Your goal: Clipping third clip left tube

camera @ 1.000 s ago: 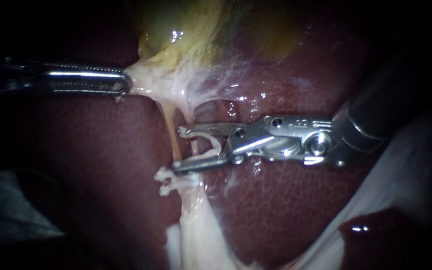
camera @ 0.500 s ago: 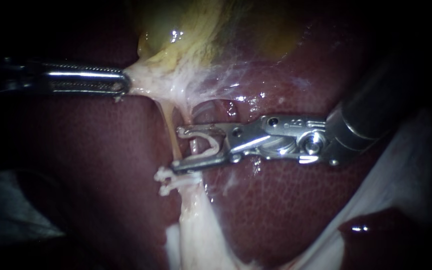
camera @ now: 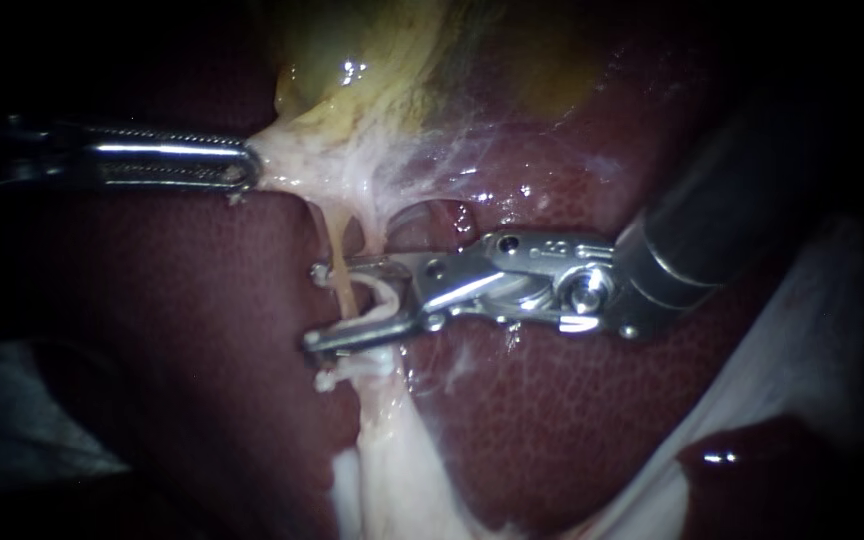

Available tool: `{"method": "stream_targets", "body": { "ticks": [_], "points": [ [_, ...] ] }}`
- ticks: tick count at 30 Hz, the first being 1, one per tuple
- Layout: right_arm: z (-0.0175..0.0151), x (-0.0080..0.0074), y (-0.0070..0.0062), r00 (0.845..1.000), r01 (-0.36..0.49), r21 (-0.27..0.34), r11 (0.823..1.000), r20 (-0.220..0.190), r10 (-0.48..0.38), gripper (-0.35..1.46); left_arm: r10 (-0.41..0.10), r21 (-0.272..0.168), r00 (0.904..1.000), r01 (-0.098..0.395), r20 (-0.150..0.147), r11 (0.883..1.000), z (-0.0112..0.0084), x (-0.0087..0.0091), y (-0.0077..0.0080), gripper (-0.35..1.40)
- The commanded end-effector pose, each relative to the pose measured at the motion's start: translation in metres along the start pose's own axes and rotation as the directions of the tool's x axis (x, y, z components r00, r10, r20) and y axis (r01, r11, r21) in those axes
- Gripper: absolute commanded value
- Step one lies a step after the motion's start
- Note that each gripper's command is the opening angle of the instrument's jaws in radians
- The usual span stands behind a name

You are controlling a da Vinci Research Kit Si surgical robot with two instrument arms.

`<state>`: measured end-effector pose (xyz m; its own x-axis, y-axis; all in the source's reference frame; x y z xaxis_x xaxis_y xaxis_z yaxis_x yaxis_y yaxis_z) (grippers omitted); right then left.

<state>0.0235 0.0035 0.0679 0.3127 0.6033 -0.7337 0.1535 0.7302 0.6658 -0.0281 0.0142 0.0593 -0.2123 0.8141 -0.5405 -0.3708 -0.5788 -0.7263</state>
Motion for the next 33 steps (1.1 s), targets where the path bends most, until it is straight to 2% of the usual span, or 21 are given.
{"method": "stream_targets", "body": {
  "ticks": [1,15,19,27,33],
  "points": [
    [0.0001,0.0001,0.0001,1.000,0.001,0.000,1.000,-0.003,-0.001,0.49,0.000,0.001,1.0000,0.000,0.000,1.000,0.0000,0.0000,0.0000,-0.35],
    [0.0015,0.0013,0.0007,0.999,-0.003,0.017,1.000,-0.040,0.004,0.49,0.000,0.001,1.0000,0.000,0.000,1.000,0.0001,0.0000,0.0000,-0.35],
    [0.0013,0.0020,0.0004,0.999,-0.005,0.024,1.000,-0.051,0.006,0.49,0.000,0.001,1.0000,0.000,0.000,1.000,0.0001,0.0000,0.0000,-0.35],
    [0.0006,0.0041,-0.0006,0.994,-0.035,0.050,0.998,-0.105,0.040,0.49,0.000,0.001,1.0000,0.000,0.000,1.000,0.0001,0.0000,0.0000,-0.35],
    [0.0003,0.0052,-0.0014,0.991,-0.058,0.086,0.995,-0.117,0.068,0.47,0.000,0.001,1.0000,0.000,0.000,1.000,0.0001,0.0000,0.0000,-0.35]
  ]
}}
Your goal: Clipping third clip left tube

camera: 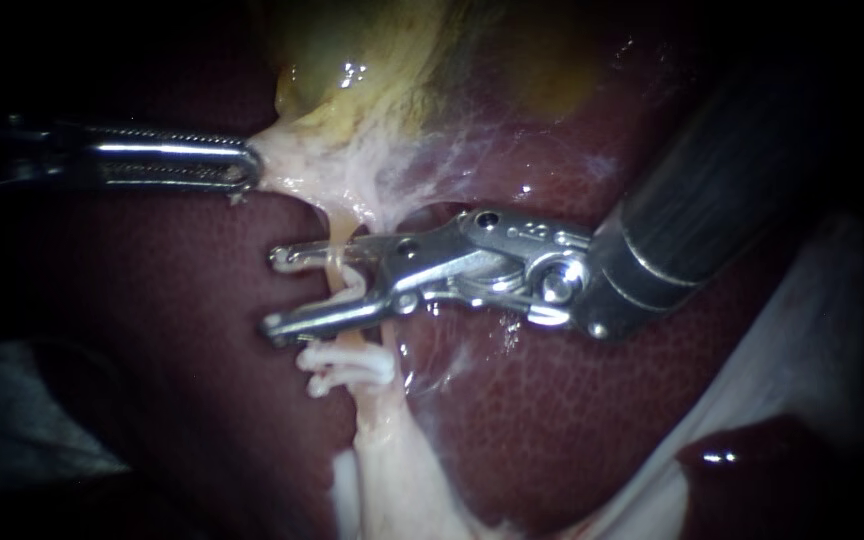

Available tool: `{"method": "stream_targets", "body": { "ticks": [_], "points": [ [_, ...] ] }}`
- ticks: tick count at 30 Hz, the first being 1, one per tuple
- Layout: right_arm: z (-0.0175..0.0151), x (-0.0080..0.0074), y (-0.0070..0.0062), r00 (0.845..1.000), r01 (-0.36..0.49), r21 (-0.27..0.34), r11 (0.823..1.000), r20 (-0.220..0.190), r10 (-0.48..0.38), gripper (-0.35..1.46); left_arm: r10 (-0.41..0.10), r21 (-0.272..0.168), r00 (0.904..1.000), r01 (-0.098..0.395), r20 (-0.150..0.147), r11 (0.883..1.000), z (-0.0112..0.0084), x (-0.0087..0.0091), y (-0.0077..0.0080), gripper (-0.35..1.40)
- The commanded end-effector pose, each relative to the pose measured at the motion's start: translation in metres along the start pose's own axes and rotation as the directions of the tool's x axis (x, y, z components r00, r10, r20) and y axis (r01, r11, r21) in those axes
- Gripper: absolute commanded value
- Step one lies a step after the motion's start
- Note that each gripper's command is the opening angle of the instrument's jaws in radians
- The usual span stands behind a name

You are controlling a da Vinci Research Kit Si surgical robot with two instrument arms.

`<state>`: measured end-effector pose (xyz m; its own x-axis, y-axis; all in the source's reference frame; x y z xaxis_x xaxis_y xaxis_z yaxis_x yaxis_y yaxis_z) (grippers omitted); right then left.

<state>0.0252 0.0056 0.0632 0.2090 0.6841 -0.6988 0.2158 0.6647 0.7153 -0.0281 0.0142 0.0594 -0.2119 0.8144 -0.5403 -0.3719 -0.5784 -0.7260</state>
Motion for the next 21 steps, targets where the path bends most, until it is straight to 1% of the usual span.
{"method": "stream_targets", "body": {
  "ticks": [1,7,12,21],
  "points": [
    [0.0000,0.0001,-0.0002,1.000,-0.007,0.002,1.000,-0.001,0.007,0.47,0.000,0.000,1.0000,0.000,0.000,1.000,0.0000,0.0000,0.0000,-0.35],
    [0.0001,0.0005,-0.0008,0.999,-0.032,0.008,0.999,-0.014,0.032,0.46,0.000,0.000,1.0000,0.000,0.000,1.000,0.0000,0.0000,0.0000,-0.35],
    [0.0000,0.0007,-0.0009,0.999,-0.050,0.015,0.999,-0.018,0.050,0.45,0.000,0.000,1.0000,0.000,0.000,1.000,0.0000,0.0000,0.0000,-0.35],
    [0.0000,0.0006,-0.0009,0.998,-0.059,0.024,0.998,-0.015,0.060,0.32,0.000,0.000,1.0000,0.000,0.000,1.000,0.0000,0.0000,0.0000,-0.35]
  ]
}}
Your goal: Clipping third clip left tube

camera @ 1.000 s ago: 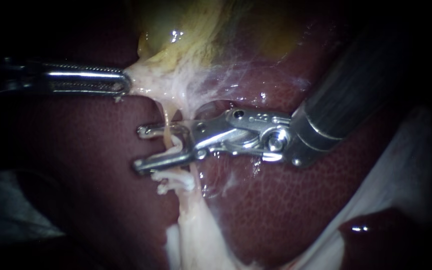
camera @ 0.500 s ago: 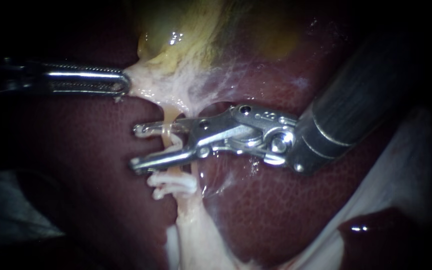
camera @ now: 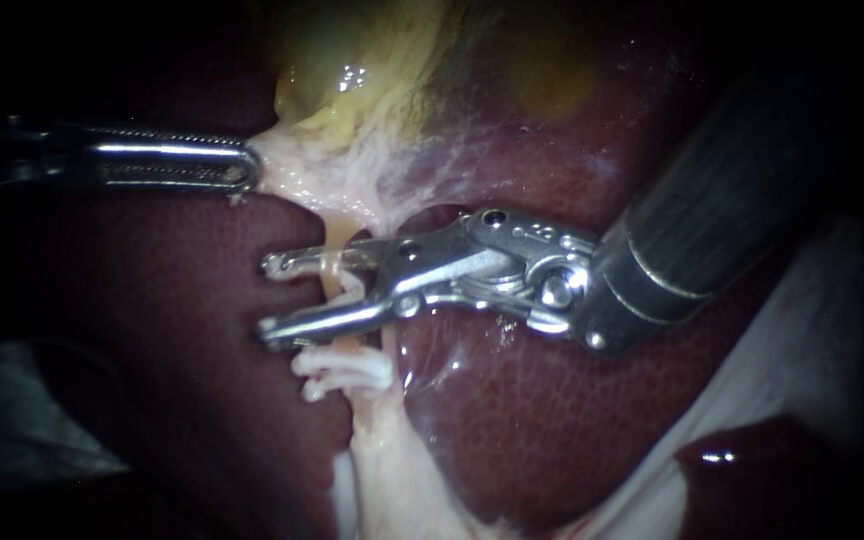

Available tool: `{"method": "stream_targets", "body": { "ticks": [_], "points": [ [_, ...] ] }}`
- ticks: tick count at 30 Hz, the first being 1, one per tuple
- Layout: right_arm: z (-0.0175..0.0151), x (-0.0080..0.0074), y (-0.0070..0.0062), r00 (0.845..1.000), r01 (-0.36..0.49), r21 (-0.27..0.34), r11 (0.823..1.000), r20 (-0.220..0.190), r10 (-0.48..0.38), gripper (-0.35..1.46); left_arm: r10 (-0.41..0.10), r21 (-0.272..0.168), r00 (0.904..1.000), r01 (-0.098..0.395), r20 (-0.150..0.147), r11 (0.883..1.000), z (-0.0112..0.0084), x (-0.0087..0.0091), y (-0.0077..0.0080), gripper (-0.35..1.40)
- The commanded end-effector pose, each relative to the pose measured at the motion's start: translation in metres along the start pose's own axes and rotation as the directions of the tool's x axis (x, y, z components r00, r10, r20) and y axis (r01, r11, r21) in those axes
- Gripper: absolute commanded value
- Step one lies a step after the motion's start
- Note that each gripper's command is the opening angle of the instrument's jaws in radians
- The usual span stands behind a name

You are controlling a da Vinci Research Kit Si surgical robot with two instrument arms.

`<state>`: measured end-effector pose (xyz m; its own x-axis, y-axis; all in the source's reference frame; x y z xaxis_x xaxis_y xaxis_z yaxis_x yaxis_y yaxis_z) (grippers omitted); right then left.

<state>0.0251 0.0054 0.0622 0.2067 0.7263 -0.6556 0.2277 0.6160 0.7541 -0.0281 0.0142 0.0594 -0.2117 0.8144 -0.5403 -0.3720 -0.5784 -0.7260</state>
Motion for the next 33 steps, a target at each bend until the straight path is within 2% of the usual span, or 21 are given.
{"method": "stream_targets", "body": {
  "ticks": [1,12,14,15,17,33],
  "points": [
    [0.0000,-0.0001,0.0000,1.000,-0.001,-0.002,1.000,0.000,0.001,0.31,0.000,-0.001,1.0000,0.000,0.000,1.000,0.0000,0.0000,0.0000,-0.35],
    [0.0000,-0.0004,0.0000,1.000,-0.005,0.001,1.000,0.002,0.005,0.10,0.000,-0.001,1.0000,0.000,0.000,1.000,0.0000,0.0000,0.0000,-0.35],
    [-0.0002,-0.0005,0.0000,1.000,-0.003,0.020,1.000,0.006,0.003,-0.11,0.000,-0.001,1.0000,0.000,0.000,1.000,0.0000,0.0000,0.0000,-0.35],
    [-0.0003,-0.0006,-0.0001,1.000,-0.013,0.047,0.999,0.014,0.012,-0.35,0.000,-0.001,1.0000,0.000,0.000,1.000,0.0000,0.0000,0.0000,-0.35],
    [-0.0004,-0.0006,0.0001,0.999,-0.026,0.064,0.998,0.020,0.025,-0.35,0.000,-0.001,1.0000,0.000,0.000,1.000,0.0000,0.0000,0.0000,-0.35],
    [-0.0003,-0.0011,0.0003,0.999,-0.043,0.061,0.997,0.023,0.041,-0.35,0.000,-0.001,1.0000,0.000,0.000,1.000,0.0000,0.0000,0.0000,-0.35]
  ]
}}
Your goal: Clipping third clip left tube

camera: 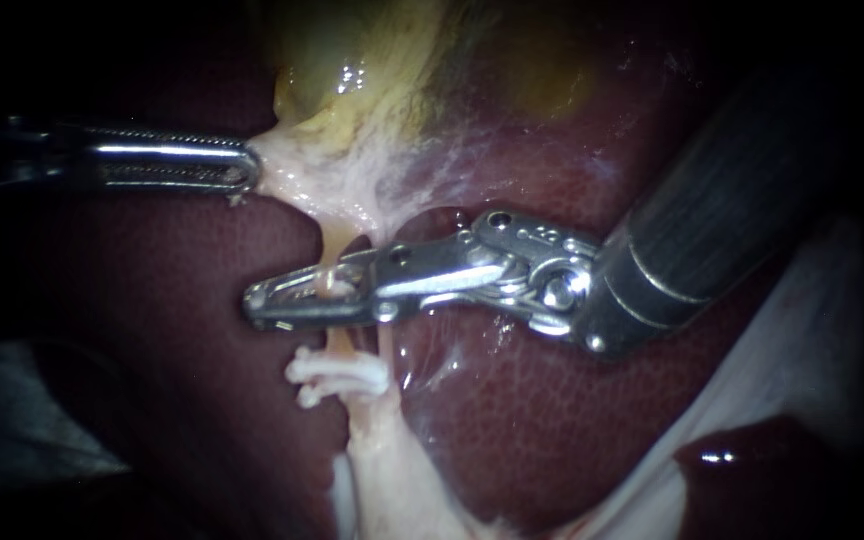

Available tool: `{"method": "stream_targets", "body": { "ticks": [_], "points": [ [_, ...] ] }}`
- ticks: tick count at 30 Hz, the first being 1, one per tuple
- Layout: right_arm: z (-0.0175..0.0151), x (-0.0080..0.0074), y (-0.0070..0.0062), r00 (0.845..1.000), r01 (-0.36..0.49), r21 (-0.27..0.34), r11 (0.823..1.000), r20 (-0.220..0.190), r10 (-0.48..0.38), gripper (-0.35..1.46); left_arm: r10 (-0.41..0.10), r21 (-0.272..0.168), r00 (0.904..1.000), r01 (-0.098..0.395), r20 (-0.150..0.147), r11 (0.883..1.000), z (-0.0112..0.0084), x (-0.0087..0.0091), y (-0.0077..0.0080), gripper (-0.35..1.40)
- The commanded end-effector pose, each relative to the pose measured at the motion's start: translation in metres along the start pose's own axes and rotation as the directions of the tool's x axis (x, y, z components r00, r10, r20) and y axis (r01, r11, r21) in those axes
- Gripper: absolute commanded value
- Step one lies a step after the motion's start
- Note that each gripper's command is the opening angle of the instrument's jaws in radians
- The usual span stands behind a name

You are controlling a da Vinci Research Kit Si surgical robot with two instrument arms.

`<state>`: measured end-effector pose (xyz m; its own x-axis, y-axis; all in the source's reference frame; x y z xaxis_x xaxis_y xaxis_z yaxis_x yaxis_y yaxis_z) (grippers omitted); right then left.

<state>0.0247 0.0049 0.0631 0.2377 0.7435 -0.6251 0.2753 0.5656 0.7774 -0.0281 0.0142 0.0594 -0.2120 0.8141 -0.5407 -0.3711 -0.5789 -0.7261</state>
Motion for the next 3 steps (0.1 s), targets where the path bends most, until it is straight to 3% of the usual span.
{"method": "stream_targets", "body": {
  "ticks": [1,3],
  "points": [
    [0.0000,0.0000,0.0000,1.000,0.000,0.001,1.000,0.000,0.000,-0.35,0.000,0.000,1.0000,0.000,0.000,1.000,0.0000,0.0000,0.0000,-0.35],
    [-0.0001,0.0000,0.0000,1.000,0.000,0.001,1.000,0.000,0.000,-0.35,0.000,0.000,1.0000,0.000,0.000,1.000,0.0000,0.0000,-0.0001,-0.35]
  ]
}}
